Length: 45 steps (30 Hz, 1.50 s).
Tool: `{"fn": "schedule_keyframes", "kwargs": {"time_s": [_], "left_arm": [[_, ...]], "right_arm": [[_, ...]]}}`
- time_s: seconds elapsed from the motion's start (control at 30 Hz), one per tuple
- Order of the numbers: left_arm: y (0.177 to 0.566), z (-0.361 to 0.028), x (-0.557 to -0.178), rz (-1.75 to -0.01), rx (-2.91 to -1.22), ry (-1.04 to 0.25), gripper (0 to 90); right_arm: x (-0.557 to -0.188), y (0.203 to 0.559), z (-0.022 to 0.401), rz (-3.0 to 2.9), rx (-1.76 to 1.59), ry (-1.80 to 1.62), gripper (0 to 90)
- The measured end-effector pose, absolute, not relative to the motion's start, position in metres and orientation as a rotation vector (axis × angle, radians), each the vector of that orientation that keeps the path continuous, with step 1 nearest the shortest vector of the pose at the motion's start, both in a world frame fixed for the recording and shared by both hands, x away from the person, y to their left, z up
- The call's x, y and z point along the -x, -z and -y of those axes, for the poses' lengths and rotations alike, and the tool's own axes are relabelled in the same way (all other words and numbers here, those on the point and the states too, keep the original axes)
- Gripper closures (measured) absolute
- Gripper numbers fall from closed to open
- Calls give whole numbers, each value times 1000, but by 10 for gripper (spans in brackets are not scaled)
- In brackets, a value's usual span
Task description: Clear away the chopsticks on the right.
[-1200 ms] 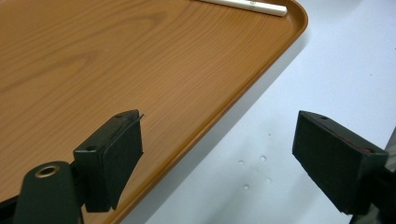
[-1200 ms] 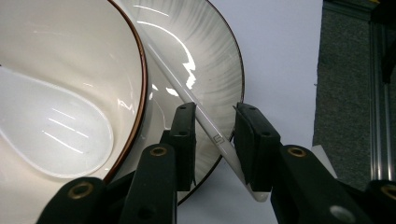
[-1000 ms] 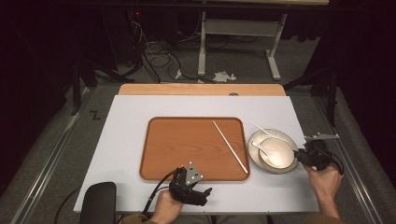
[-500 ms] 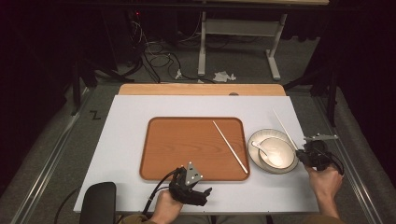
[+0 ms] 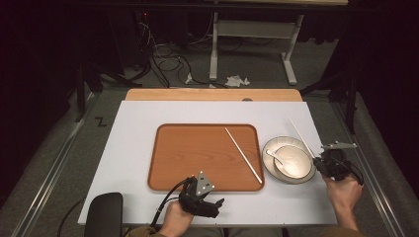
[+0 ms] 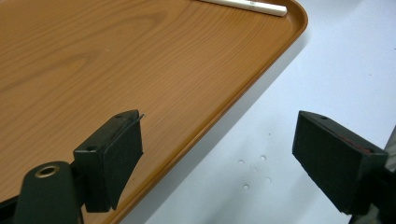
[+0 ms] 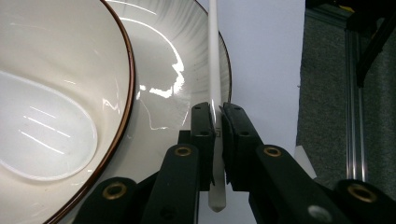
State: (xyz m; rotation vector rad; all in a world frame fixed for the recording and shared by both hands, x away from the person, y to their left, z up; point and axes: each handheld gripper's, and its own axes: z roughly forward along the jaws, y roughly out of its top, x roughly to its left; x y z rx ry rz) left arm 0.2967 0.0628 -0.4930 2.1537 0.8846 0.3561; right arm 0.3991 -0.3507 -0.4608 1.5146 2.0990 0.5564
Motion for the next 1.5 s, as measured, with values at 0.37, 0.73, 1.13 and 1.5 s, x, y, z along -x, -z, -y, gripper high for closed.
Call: {"fn": "schedule_keyframes", "kwargs": {"time_s": [0.37,0.73,1.13,1.5], "left_arm": [[494,-62,-297,-883,-2159,-350,163],[494,-61,-297,-883,-2160,-347,164],[493,-62,-297,-883,-2161,-351,164],[494,-62,-297,-881,-2167,-351,163]], "right_arm": [[-391,447,350,-2046,-1467,-640,849],[-373,414,317,-2064,-1297,-750,849],[-359,405,249,-2270,-1074,-832,848],[-360,431,210,-2456,-1052,-774,847]]}}
